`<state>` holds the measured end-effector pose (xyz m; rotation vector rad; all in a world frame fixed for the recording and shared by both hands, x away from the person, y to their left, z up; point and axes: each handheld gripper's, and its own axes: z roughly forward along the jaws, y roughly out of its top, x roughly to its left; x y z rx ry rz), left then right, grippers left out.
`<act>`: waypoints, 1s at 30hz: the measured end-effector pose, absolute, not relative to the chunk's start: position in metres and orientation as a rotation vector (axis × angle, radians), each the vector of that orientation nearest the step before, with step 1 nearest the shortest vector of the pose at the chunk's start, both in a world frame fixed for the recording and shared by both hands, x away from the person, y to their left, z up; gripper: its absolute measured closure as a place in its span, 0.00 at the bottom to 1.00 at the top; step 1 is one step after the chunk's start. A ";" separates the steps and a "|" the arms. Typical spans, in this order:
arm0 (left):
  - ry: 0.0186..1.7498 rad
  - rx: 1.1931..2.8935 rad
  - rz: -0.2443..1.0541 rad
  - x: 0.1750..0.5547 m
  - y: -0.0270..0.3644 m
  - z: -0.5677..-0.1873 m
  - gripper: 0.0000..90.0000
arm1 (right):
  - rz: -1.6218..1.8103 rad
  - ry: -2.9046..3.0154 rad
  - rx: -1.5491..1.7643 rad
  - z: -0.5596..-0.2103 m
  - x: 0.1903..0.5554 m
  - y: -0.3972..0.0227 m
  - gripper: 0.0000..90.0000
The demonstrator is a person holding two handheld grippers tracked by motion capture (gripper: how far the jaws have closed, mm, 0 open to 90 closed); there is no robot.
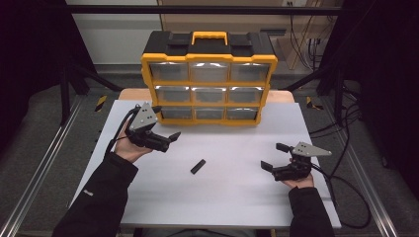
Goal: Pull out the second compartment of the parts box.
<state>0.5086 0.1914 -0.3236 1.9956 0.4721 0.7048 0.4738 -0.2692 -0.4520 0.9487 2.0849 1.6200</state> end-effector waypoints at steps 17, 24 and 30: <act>0.409 2.018 0.764 0.513 0.177 -0.308 0.00 | 1.620 2.088 0.948 -0.452 0.474 -0.269 0.00; 0.389 2.032 0.790 0.515 0.171 -0.302 0.00 | 1.612 2.096 0.953 -0.452 0.474 -0.269 0.00; 0.369 2.051 0.814 0.518 0.164 -0.299 0.00 | 1.611 2.096 0.954 -0.452 0.474 -0.269 0.00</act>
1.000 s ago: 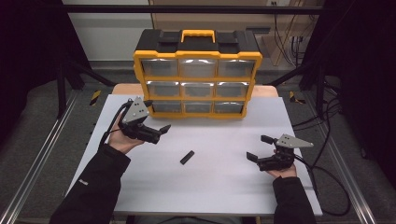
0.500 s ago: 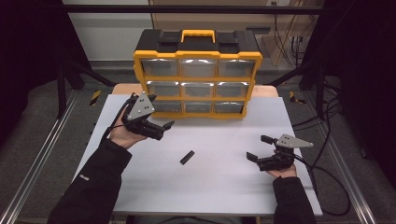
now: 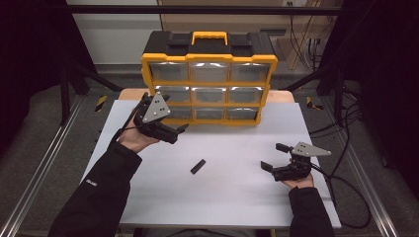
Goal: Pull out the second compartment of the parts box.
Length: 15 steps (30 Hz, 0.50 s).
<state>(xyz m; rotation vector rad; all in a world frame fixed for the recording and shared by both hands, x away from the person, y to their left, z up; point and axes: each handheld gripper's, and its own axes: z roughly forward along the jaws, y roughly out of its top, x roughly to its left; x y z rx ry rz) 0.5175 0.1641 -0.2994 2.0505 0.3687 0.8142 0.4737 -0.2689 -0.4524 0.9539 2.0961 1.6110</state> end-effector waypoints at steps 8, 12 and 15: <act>0.344 2.065 0.832 0.519 0.155 -0.297 0.00 | 1.613 2.094 0.952 -0.452 0.474 -0.269 0.00; 0.338 2.075 0.856 0.521 0.151 -0.296 0.00 | 1.613 2.095 0.951 -0.452 0.474 -0.269 0.00; 0.335 2.078 0.860 0.522 0.149 -0.295 0.00 | 1.613 2.095 0.951 -0.452 0.474 -0.269 0.00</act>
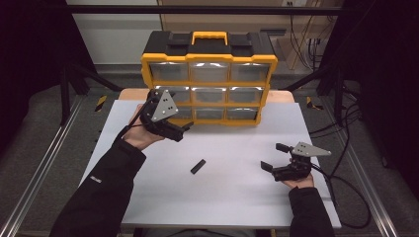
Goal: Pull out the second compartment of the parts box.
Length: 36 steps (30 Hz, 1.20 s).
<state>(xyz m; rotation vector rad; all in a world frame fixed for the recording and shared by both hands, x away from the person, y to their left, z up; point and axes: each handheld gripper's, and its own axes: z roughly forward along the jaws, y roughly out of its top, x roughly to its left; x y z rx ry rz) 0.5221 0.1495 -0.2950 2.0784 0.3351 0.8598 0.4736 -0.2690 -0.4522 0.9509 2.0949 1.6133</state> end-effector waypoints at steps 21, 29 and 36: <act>0.265 2.120 0.940 0.529 0.136 -0.286 0.00 | 1.613 2.096 0.950 -0.452 0.474 -0.269 0.00; 0.240 2.131 0.969 0.533 0.132 -0.281 0.00 | 1.614 2.096 0.949 -0.452 0.474 -0.270 0.00; 0.212 2.144 0.998 0.536 0.127 -0.279 0.00 | 1.615 2.095 0.946 -0.452 0.474 -0.270 0.00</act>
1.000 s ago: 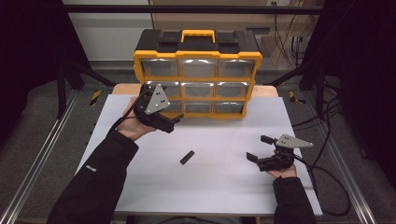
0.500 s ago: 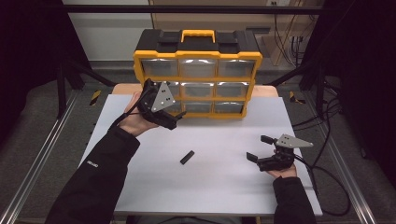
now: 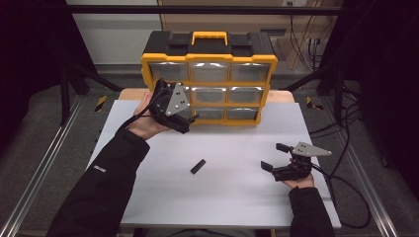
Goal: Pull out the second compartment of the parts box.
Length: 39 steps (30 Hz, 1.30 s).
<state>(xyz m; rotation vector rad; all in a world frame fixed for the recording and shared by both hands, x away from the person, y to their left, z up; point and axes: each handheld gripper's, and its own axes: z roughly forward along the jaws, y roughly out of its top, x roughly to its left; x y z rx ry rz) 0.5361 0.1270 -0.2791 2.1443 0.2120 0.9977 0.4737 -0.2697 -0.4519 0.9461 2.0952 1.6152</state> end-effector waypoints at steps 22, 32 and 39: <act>0.127 2.173 1.118 0.550 0.112 -0.273 0.00 | 1.616 2.096 0.948 -0.452 0.474 -0.270 0.00; 0.093 2.190 1.179 0.561 0.105 -0.269 0.00 | 1.617 2.095 0.947 -0.452 0.473 -0.270 0.00; 0.054 2.209 1.229 0.567 0.099 -0.269 0.00 | 1.617 2.095 0.945 -0.452 0.474 -0.270 0.00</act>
